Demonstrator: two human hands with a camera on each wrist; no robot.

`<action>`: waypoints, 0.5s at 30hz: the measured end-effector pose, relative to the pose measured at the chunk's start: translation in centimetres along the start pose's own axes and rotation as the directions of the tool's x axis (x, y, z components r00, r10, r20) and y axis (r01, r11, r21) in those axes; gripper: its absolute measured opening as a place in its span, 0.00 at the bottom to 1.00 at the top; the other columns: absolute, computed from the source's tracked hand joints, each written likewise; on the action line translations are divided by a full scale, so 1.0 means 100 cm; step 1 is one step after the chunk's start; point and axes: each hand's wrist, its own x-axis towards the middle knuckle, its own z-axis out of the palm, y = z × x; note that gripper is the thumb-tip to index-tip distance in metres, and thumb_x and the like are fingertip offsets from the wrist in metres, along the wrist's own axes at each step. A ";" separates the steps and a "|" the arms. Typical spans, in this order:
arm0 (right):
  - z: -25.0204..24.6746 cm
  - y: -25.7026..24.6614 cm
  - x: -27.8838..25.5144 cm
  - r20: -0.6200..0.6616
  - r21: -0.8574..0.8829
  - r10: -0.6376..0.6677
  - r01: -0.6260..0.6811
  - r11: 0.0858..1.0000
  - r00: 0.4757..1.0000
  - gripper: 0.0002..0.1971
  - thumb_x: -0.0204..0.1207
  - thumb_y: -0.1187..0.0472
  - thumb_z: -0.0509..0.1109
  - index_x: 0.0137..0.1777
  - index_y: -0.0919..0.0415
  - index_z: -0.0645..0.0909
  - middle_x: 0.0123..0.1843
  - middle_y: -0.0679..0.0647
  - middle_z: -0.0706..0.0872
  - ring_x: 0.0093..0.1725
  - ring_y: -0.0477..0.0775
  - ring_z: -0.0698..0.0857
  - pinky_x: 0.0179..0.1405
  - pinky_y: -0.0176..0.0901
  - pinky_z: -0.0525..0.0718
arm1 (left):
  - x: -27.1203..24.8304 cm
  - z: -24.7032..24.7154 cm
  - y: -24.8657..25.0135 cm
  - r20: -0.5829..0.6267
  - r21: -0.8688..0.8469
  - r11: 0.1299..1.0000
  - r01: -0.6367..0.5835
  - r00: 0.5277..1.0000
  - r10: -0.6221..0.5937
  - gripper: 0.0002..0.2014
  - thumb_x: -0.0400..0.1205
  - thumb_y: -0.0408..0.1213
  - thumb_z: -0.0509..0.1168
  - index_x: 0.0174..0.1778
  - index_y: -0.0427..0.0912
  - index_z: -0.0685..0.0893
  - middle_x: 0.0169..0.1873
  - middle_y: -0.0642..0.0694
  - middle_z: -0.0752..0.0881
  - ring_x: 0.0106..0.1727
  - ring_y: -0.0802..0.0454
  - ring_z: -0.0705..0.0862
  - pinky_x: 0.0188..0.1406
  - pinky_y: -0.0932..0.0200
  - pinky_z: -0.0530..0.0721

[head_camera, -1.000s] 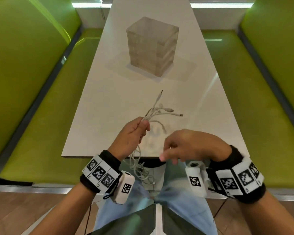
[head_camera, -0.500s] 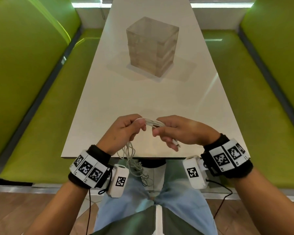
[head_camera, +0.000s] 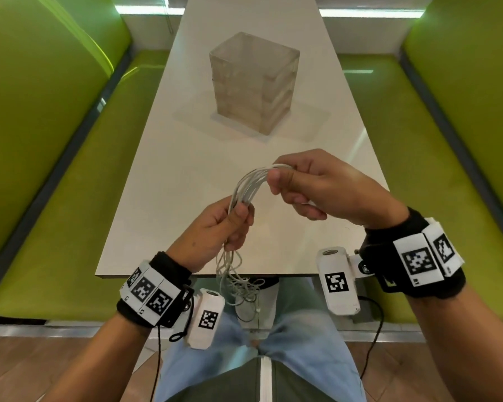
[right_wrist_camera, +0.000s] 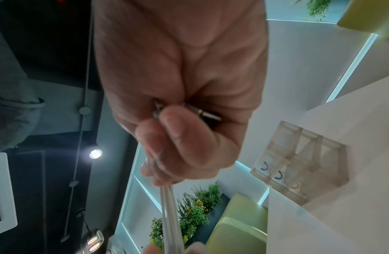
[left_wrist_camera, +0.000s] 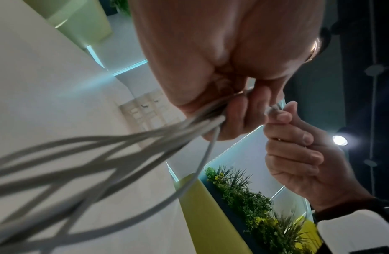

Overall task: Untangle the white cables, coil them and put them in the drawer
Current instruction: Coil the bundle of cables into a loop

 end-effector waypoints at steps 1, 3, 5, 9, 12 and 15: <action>0.001 -0.001 0.000 -0.004 0.006 -0.004 0.004 1.000 1.000 0.15 0.83 0.56 0.61 0.41 0.68 0.77 0.23 0.48 0.69 0.18 0.49 0.66 0.18 0.38 0.63 | 0.000 0.000 0.001 0.001 0.059 0.998 -0.005 1.000 0.005 0.20 0.75 0.65 0.64 0.36 0.49 0.79 0.22 0.57 0.71 0.21 0.56 0.71 0.24 0.65 0.72; 0.000 -0.001 0.000 -0.022 0.026 -0.016 0.017 1.000 1.000 0.15 0.83 0.55 0.61 0.41 0.67 0.77 0.23 0.48 0.69 0.17 0.49 0.66 0.18 0.38 0.62 | -0.001 0.000 0.001 -0.033 0.140 0.990 -0.034 0.999 0.039 0.22 0.75 0.65 0.62 0.36 0.47 0.77 0.22 0.57 0.73 0.22 0.56 0.73 0.26 0.66 0.73; -0.001 0.002 -0.001 -0.046 0.047 -0.029 0.031 0.998 0.999 0.15 0.83 0.56 0.60 0.41 0.66 0.77 0.23 0.48 0.69 0.17 0.49 0.66 0.18 0.39 0.63 | -0.001 0.003 0.004 -0.139 0.101 0.993 -0.058 0.988 0.072 0.21 0.79 0.62 0.60 0.36 0.47 0.76 0.21 0.57 0.71 0.21 0.57 0.70 0.24 0.65 0.71; 0.021 0.019 0.003 -0.062 0.061 0.031 -0.027 0.998 0.998 0.13 0.84 0.59 0.59 0.42 0.66 0.78 0.23 0.49 0.69 0.17 0.46 0.67 0.15 0.35 0.63 | 0.009 0.011 0.018 -0.396 -0.033 0.976 -0.216 0.899 0.186 0.14 0.86 0.45 0.53 0.43 0.41 0.79 0.32 0.45 0.86 0.36 0.44 0.88 0.34 0.55 0.84; 0.049 0.036 0.011 -0.064 -0.127 0.035 -0.043 0.991 0.997 0.13 0.84 0.56 0.59 0.43 0.62 0.78 0.25 0.46 0.71 0.18 0.40 0.68 0.20 0.33 0.68 | 0.014 0.018 0.022 -0.461 -0.161 0.943 -0.292 0.867 0.190 0.16 0.84 0.43 0.53 0.56 0.38 0.80 0.50 0.39 0.89 0.59 0.38 0.86 0.52 0.51 0.86; 0.068 0.044 0.015 -0.067 -0.348 -0.033 0.007 0.937 0.997 0.15 0.84 0.48 0.56 0.43 0.58 0.72 0.29 0.46 0.74 0.27 0.45 0.73 0.32 0.45 0.75 | 0.013 0.022 0.024 -0.445 -0.296 0.924 -0.243 0.891 0.092 0.18 0.83 0.43 0.53 0.62 0.40 0.79 0.53 0.40 0.90 0.60 0.44 0.87 0.55 0.56 0.85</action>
